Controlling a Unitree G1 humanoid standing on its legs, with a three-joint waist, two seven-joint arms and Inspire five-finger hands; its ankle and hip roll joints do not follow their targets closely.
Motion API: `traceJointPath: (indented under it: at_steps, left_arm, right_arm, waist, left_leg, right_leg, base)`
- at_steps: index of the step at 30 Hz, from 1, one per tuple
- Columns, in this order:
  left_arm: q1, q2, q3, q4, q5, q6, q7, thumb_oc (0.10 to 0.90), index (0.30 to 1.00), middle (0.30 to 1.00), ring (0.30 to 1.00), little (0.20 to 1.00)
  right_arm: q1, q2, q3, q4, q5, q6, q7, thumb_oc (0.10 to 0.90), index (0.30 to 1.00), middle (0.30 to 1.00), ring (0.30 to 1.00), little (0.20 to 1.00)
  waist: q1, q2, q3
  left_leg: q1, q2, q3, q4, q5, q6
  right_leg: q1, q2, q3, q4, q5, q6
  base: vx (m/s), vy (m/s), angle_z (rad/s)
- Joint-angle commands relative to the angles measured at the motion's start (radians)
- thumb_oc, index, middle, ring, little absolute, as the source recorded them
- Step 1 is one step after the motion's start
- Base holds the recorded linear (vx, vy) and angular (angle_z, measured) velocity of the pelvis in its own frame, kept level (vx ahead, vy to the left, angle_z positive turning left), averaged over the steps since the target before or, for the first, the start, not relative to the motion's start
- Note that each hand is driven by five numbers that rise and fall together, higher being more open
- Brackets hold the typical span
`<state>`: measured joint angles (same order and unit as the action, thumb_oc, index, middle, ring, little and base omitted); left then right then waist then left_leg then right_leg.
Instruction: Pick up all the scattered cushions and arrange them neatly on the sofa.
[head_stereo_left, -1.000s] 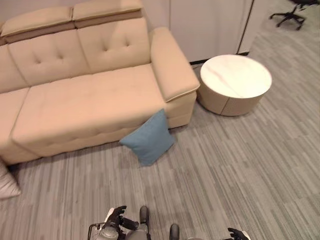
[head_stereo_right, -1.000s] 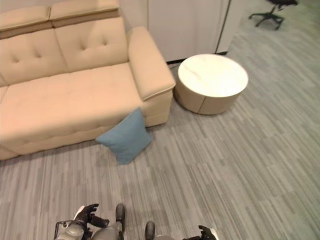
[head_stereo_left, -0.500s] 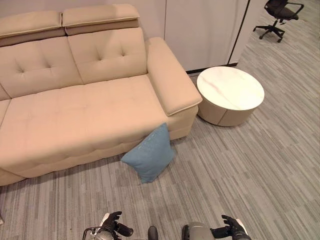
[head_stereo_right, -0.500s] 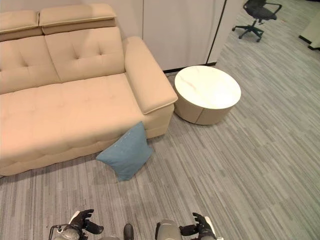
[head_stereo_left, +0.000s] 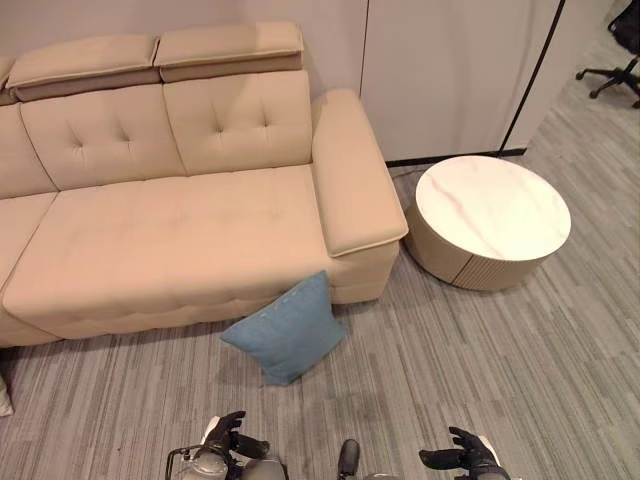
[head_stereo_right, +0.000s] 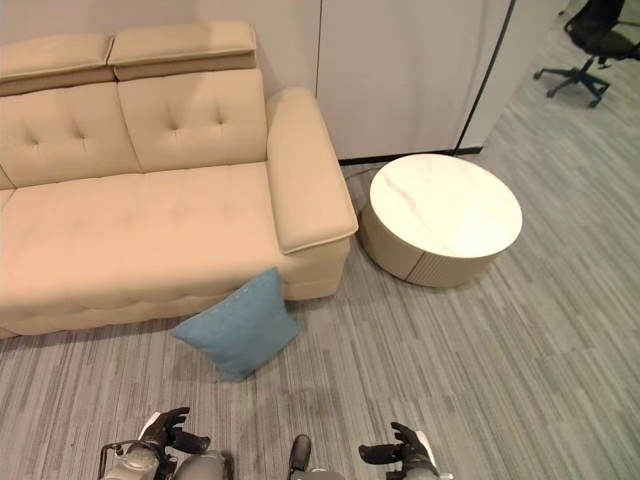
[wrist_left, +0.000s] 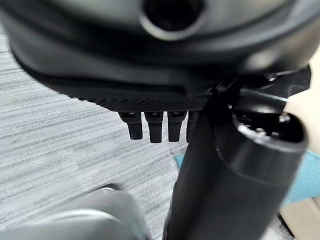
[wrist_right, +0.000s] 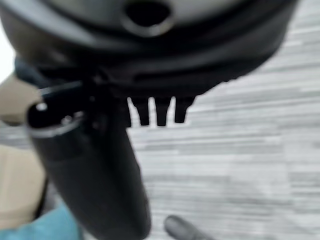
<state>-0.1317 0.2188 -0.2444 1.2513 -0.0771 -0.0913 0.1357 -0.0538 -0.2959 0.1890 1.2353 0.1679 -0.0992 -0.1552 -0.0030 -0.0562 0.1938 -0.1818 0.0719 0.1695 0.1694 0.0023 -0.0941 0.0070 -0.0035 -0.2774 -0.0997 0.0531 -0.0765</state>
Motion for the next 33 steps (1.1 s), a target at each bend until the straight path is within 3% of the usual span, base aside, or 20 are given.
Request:
traceJointPath:
  at_steps: [1,6,9,11,12,13,14,16,17,21,25,26,33]
  left_arm:
    - [0.027,-0.018,-0.028,0.008,0.019,-0.005,0.007,0.800,0.900,0.900,0.900,0.900]
    - [0.041,-0.010,-0.011,0.008,0.011,-0.003,0.004,0.800,0.900,0.900,0.900,0.900]
    - [0.048,0.000,-0.002,0.014,0.013,0.001,0.003,0.800,0.900,0.900,0.900,0.900]
    - [0.047,0.010,0.006,0.014,0.016,0.002,0.000,0.800,0.900,0.900,0.900,0.900]
    - [0.046,0.010,0.006,0.014,0.016,0.002,-0.001,0.800,0.900,0.900,0.900,0.900]
    - [0.039,0.021,0.011,0.006,0.010,0.002,0.000,0.800,0.900,0.900,0.900,0.900]
    - [0.036,0.025,0.012,0.001,0.008,0.002,0.000,0.800,0.900,0.900,0.900,0.900]
    - [0.028,0.037,0.010,-0.006,0.004,-0.001,0.003,0.800,0.900,0.900,0.900,0.900]
    - [0.027,0.039,0.011,-0.005,0.004,-0.003,0.004,0.800,0.900,0.900,0.900,0.900]
    - [0.029,0.038,0.020,0.000,-0.012,-0.012,0.009,0.800,0.900,0.900,0.900,0.900]
    - [0.025,0.037,0.030,0.008,-0.019,-0.016,0.017,0.800,0.900,0.900,0.900,0.900]
    - [0.025,0.035,0.036,0.013,-0.022,-0.020,0.022,0.800,0.900,0.900,0.900,0.900]
    - [0.015,0.036,0.053,-0.005,-0.060,-0.035,0.048,0.800,0.900,0.900,0.900,0.900]
  right_arm:
    - [0.024,-0.049,-0.003,-0.009,0.015,-0.016,-0.017,0.800,0.900,0.900,0.900,0.900]
    - [0.037,-0.033,0.003,-0.005,0.004,-0.010,-0.013,0.800,0.900,0.900,0.900,0.900]
    - [0.041,-0.022,0.010,-0.002,-0.015,-0.008,-0.010,0.800,0.900,0.900,0.900,0.900]
    - [0.038,-0.012,0.011,-0.004,-0.029,-0.007,-0.002,0.800,0.900,0.900,0.900,0.900]
    - [0.038,-0.012,0.010,-0.004,-0.029,-0.007,-0.002,0.800,0.900,0.900,0.900,0.900]
    - [0.030,-0.009,0.011,-0.010,-0.033,-0.009,0.002,0.800,0.900,0.900,0.900,0.900]
    - [0.026,-0.008,0.011,-0.014,-0.032,-0.007,0.003,0.800,0.900,0.900,0.900,0.900]
    - [0.014,-0.005,0.008,-0.027,-0.020,-0.010,0.007,0.800,0.900,0.900,0.900,0.900]
    - [0.016,-0.003,0.004,-0.029,-0.016,-0.012,0.007,0.800,0.900,0.900,0.900,0.900]
    - [0.016,-0.004,0.003,-0.035,-0.002,-0.018,0.003,0.800,0.900,0.900,0.900,0.900]
    - [0.015,-0.010,0.004,-0.040,0.008,-0.019,-0.001,0.800,0.900,0.900,0.900,0.900]
    - [0.018,-0.012,0.002,-0.037,0.008,-0.019,-0.003,0.800,0.900,0.900,0.900,0.900]
    - [0.000,-0.024,0.014,-0.051,0.011,-0.038,-0.020,0.800,0.900,0.900,0.900,0.900]
  waist:
    - [0.001,0.038,0.014]
    - [0.017,0.036,0.006]
    - [0.031,0.018,-0.010]
    - [0.045,0.003,-0.022]
    - [0.046,0.004,-0.025]
    - [0.042,0.003,-0.013]
    - [0.038,0.003,-0.006]
    - [0.024,0.018,0.015]
    - [0.021,0.023,0.016]
    - [0.006,0.027,0.013]
    - [-0.011,0.015,0.023]
    - [-0.007,0.005,0.022]
    - [0.012,0.002,0.013]
  left_leg:
    - [-0.026,-0.020,0.042,-0.007,0.022,0.044]
    - [-0.011,-0.027,0.057,-0.047,0.034,0.055]
    - [0.014,-0.046,0.042,-0.056,0.011,0.076]
    - [0.050,-0.065,0.039,-0.069,-0.021,0.105]
    - [0.047,-0.064,0.040,-0.070,-0.019,0.105]
    - [0.085,-0.075,0.027,-0.082,-0.037,0.127]
    - [0.101,-0.081,0.019,-0.084,-0.044,0.137]
    - [0.121,-0.084,-0.017,-0.082,-0.052,0.157]
    - [0.129,-0.084,-0.027,-0.086,-0.056,0.159]
    - [0.157,-0.097,-0.080,-0.110,-0.061,0.151]
    - [0.175,-0.120,-0.118,-0.117,-0.074,0.141]
    - [0.168,-0.131,-0.125,-0.106,-0.081,0.135]
    - [0.137,-0.112,-0.155,-0.131,-0.053,0.102]
  right_leg:
    - [0.077,-0.034,0.059,0.067,-0.145,0.120]
    - [0.103,-0.016,0.069,0.101,-0.178,0.122]
    - [0.109,-0.032,0.073,0.149,-0.194,0.136]
    - [0.088,-0.062,0.068,0.248,-0.185,0.173]
    - [0.085,-0.060,0.069,0.247,-0.183,0.173]
    - [0.023,-0.092,0.064,0.385,-0.138,0.209]
    - [-0.001,-0.106,0.063,0.438,-0.108,0.223]
    - [-0.077,-0.103,0.099,0.566,-0.065,0.230]
    - [-0.089,-0.099,0.114,0.573,-0.072,0.227]
    - [-0.125,-0.074,0.171,0.454,-0.125,0.196]
    - [-0.140,-0.068,0.236,0.292,-0.090,0.194]
    - [-0.104,-0.077,0.230,0.224,-0.080,0.199]
    - [-0.072,-0.065,0.181,0.156,-0.074,0.176]
  base:
    - [0.19,0.029,0.41]
    - [0.16,0.054,-0.04]
    - [0.21,0.125,-0.25]
    - [0.17,0.149,-0.16]
    - [0.11,0.139,-0.08]
    - [0.10,0.126,-0.03]
    - [0.13,0.163,-0.05]
    - [0.13,0.108,0.50]
    - [0.14,0.061,0.82]
    - [0.13,-0.041,0.57]
    - [0.09,-0.074,0.45]
    - [0.06,-0.146,0.59]
    - [0.01,-0.124,0.24]
